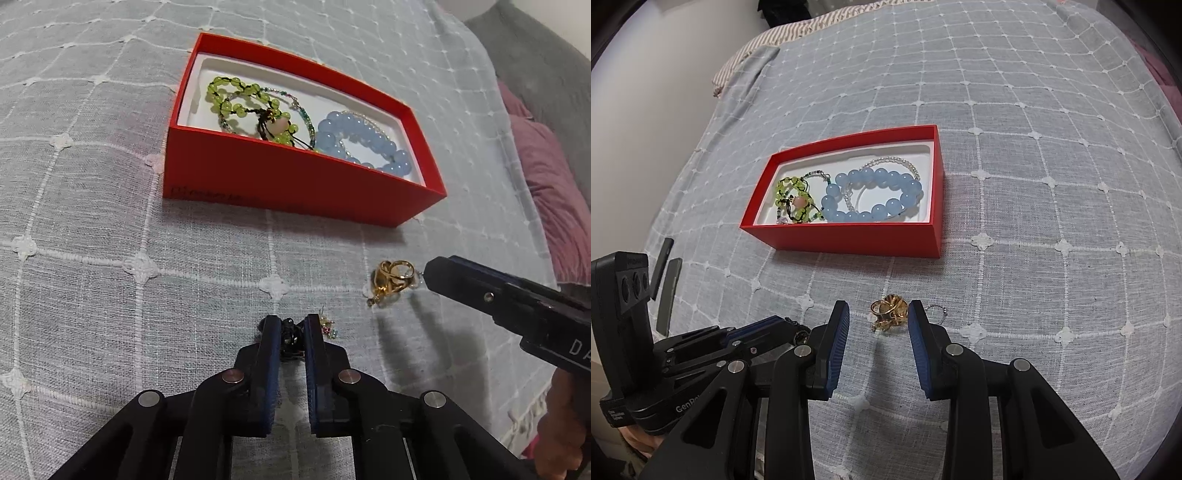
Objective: Organize jewelry
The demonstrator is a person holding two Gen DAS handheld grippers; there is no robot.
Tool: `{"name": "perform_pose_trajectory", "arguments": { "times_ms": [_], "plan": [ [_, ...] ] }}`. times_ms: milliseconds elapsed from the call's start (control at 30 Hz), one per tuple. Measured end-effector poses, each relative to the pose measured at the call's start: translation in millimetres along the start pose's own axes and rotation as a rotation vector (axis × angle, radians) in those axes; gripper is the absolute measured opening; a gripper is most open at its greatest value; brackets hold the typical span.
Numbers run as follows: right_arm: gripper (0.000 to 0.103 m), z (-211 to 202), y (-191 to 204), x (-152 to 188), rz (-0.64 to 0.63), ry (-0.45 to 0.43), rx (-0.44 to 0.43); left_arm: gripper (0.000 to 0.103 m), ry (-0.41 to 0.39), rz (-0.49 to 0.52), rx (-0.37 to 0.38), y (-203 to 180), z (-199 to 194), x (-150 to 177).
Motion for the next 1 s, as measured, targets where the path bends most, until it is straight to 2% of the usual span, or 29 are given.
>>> {"name": "perform_pose_trajectory", "arguments": {
  "times_ms": [567, 633, 733, 1000],
  "plan": [
    [0.035, 23, -5, 7, -0.023, 0.038, 0.058, 0.006, -0.083, -0.023, 0.011, 8, -22, -15],
    [0.033, 26, -5, 8, -0.025, 0.040, 0.055, 0.006, -0.089, -0.020, 0.012, 8, -23, -16],
    [0.020, 27, 0, 8, -0.042, 0.038, 0.053, 0.006, -0.104, -0.018, 0.012, 7, -26, -18],
    [0.020, 22, 8, 6, -0.060, 0.024, 0.050, 0.006, -0.167, 0.048, -0.033, -2, -37, -24]
  ]
}}
Point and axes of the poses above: each gripper's, at about its wrist camera, not at the fingertips, and z roughly the way its jaws point, y to its left, x to its underside, the point moved 7 cm from there along z, roughly the way its jaws point, and after that the axes turned 5 degrees about -y, right-handed, at the moved point
